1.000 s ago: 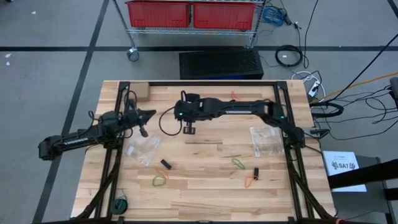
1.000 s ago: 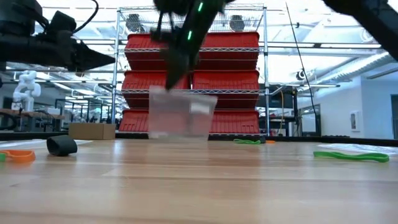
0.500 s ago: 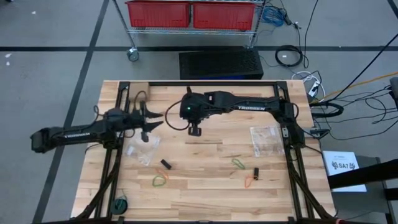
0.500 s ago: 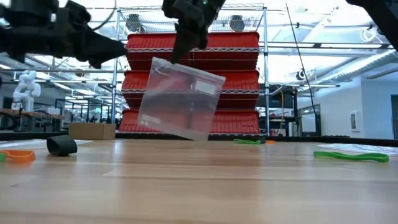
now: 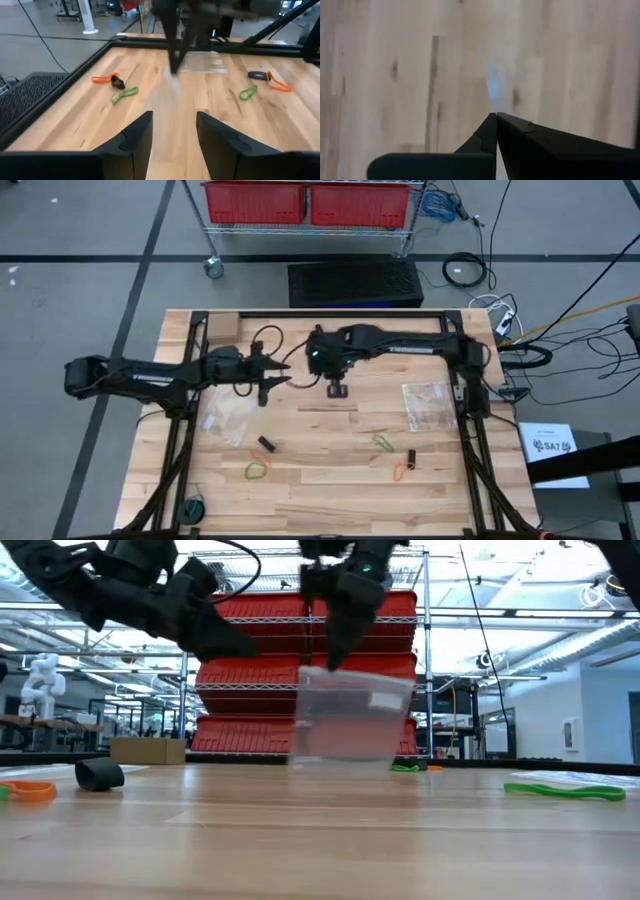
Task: Sort rubber bands
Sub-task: Open the top left transparent zip bag
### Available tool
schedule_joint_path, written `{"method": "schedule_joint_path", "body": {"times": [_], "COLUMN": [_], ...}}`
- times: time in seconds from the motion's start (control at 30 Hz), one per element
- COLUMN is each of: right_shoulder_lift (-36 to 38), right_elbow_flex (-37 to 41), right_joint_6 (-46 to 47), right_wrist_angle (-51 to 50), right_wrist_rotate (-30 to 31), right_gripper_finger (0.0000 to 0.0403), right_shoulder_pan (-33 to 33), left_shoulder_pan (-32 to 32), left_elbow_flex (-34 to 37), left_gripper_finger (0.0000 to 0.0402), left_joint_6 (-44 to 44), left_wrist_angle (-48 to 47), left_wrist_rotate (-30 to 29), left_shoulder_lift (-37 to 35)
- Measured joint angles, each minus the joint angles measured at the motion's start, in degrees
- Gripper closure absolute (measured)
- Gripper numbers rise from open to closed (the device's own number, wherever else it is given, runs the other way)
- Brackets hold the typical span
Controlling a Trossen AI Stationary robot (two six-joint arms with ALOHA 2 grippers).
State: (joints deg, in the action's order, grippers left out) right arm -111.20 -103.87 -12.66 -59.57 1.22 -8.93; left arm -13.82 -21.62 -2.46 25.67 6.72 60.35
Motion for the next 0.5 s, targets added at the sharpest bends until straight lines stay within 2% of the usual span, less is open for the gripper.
{"method": "schedule_joint_path", "body": {"times": [0.27,0.37,0.5], "right_shoulder_lift": [16.6,19.0,19.0], "right_elbow_flex": [25.1,31.7,35.3], "right_joint_6": [8.3,10.9,12.0], "right_wrist_angle": [26.9,36.8,43.9], "right_wrist_rotate": [-2.0,-2.9,-3.0], "right_gripper_finger": [0.0403,0.0403,0.0403], "right_shoulder_pan": [-0.3,0.9,1.8], "left_shoulder_pan": [0.0,0.0,0.0], "left_elbow_flex": [-4.9,-6.6,-8.5], "left_gripper_finger": [0.0245,0.0245,0.0245], "left_joint_6": [-2.6,-4.1,-4.3], "left_wrist_angle": [-0.1,0.0,2.1], "left_wrist_rotate": [-0.1,0.0,2.8], "left_shoulder_lift": [6.8,9.1,11.6]}}
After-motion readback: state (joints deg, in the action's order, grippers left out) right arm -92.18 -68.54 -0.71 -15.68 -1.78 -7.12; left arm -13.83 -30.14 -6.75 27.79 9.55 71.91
